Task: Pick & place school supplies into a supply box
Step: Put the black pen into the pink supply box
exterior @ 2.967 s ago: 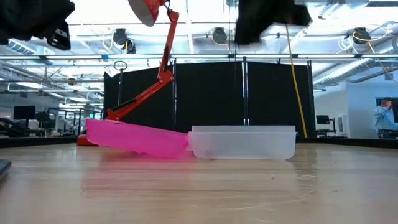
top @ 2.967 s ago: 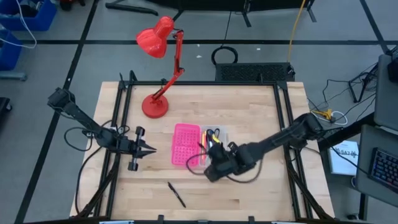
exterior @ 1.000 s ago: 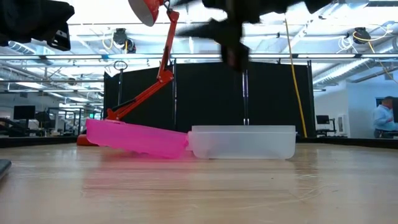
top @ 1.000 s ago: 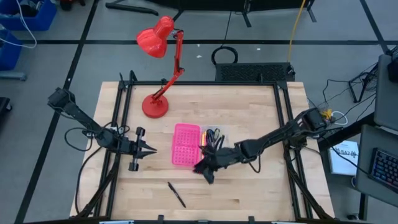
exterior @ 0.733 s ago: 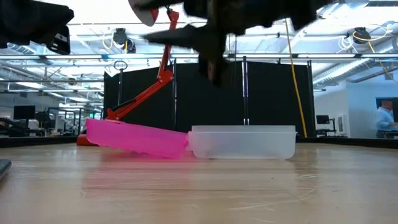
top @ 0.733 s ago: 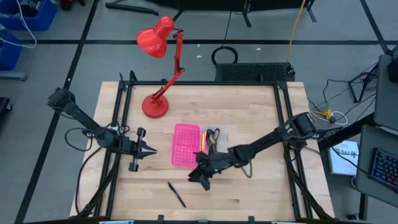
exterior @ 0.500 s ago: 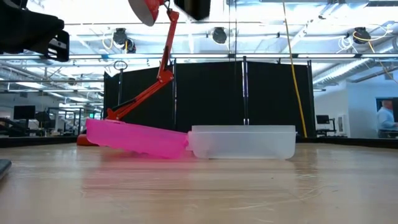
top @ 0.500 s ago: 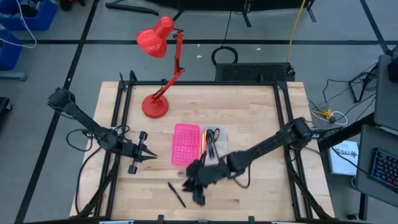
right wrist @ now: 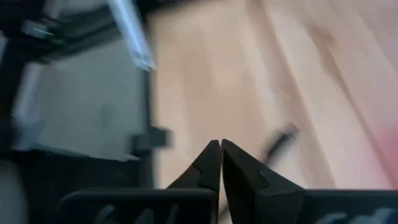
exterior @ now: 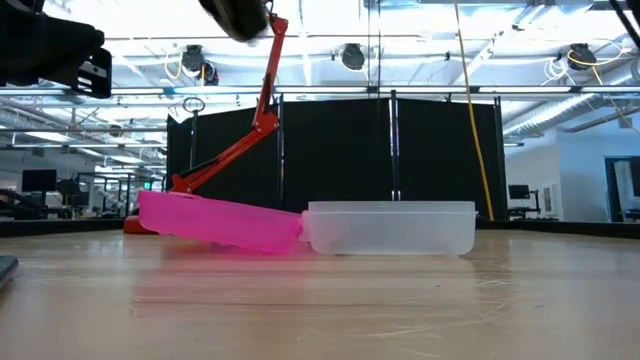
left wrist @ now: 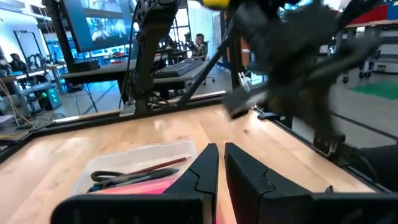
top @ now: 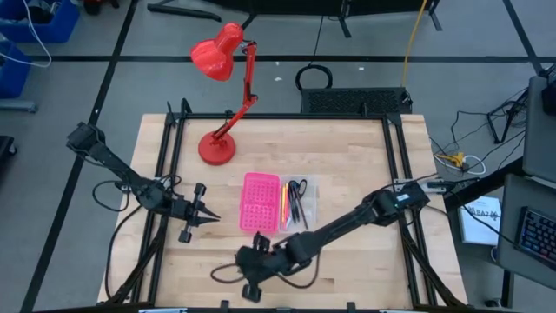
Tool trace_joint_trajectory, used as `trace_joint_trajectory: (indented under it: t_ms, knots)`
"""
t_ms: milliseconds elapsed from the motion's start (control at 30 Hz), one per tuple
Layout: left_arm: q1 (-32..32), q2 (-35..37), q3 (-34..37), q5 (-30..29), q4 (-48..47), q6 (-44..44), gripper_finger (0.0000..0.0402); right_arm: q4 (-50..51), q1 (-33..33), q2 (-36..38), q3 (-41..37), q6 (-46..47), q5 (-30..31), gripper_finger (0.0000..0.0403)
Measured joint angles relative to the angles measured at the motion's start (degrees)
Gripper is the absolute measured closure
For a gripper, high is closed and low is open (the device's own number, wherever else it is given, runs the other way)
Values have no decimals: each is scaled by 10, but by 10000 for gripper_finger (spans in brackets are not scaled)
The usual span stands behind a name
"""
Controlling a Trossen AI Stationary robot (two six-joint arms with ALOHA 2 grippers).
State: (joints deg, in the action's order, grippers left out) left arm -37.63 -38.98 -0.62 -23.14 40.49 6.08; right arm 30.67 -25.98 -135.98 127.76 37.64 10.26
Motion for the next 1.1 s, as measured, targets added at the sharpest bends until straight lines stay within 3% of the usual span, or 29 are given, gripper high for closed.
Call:
trace_joint_trajectory:
  t_ms: [100,233,433,567,1100]
  knots:
    - [0,0,0,0,0,9,364,49,17,-19,0,27,-24,384]
    - [0,0,0,0,-5,22,364,20,28,-47,0,33,-59,326]
    - [0,0,0,1,-6,26,364,1,12,-74,0,-5,-33,216]
    - [0,0,0,1,-5,27,364,34,5,-77,-5,0,5,166]
    - [0,0,0,1,-5,21,364,-20,-13,-75,-48,-9,34,154]
